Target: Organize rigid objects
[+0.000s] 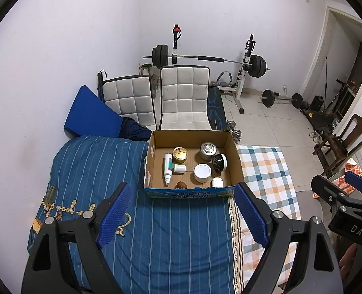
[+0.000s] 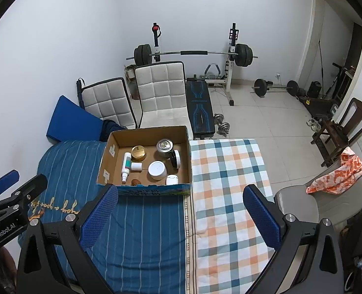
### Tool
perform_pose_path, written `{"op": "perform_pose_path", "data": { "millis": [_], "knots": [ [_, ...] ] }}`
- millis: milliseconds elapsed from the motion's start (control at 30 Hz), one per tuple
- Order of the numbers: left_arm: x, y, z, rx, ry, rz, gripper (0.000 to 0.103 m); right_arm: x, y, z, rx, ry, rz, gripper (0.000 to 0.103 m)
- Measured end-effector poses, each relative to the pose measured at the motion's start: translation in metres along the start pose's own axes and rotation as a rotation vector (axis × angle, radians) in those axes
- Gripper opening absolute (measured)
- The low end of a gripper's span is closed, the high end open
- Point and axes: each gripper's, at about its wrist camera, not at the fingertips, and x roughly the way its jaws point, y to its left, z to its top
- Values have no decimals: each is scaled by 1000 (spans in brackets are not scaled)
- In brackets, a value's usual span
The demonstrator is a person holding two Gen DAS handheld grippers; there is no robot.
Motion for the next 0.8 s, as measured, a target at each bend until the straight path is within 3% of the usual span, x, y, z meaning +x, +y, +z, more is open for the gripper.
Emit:
{"op": "perform_pose_path", "data": {
  "millis": [533,700,800],
  "knots": [
    [3,1,-1,2,5,5,86,0,0,0,-2,0,-1,103],
    [5,0,-5,11,-19,45,86,-1,-1,-1,-2,1,-7,103],
    [7,3,-6,-9,-17,24,86,0,-2,-2,-2,-3,-13,103]
  ]
}}
